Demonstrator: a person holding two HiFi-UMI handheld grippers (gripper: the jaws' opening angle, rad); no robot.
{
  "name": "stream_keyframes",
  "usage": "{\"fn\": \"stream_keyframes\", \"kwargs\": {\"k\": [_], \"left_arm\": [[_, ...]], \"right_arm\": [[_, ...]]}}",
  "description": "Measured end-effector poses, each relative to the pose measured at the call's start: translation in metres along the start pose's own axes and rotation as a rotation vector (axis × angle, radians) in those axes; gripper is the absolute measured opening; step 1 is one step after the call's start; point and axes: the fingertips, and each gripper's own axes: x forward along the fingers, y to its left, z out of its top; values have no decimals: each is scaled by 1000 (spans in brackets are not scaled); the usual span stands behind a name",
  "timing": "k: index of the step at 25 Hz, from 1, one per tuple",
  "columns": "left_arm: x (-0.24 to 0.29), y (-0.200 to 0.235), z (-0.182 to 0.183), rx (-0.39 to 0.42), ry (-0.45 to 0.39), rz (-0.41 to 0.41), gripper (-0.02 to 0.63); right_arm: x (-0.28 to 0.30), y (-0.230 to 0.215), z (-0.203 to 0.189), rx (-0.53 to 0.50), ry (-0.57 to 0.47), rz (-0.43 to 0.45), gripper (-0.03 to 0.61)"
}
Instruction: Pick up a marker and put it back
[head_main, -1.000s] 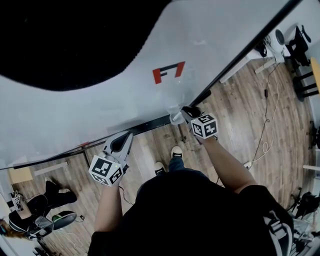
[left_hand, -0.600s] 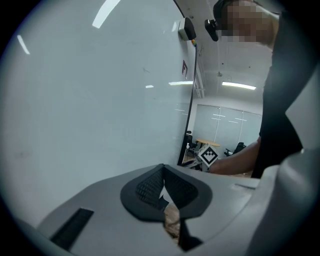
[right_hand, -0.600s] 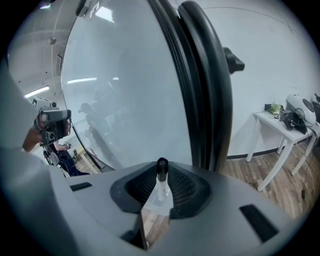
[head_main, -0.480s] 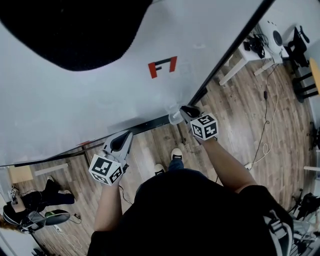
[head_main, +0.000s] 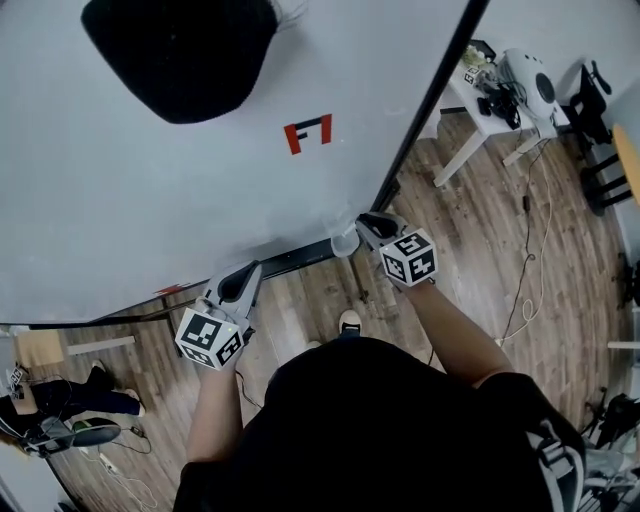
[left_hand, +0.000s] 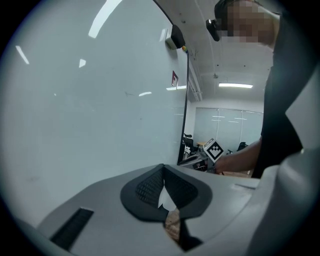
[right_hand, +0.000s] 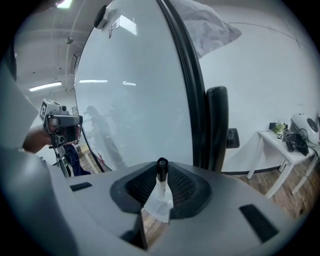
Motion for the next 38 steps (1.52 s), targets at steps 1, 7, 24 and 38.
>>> {"fn": "stream_keyframes", "kwargs": {"k": [1, 7, 24, 38], "left_arm": [[0, -2, 2, 3, -5, 1, 12], [2, -11, 12, 16, -30, 4, 12], [19, -37, 19, 31, -38, 4, 12], [21, -48, 16, 36, -32, 15, 12]], "right_arm": [[-4, 1, 3, -5, -6, 2, 63], [-31, 0, 21, -29, -45, 2, 63], [-95, -22, 22, -18, -85, -21, 63], [-109, -27, 14, -21, -85, -8, 63]]}}
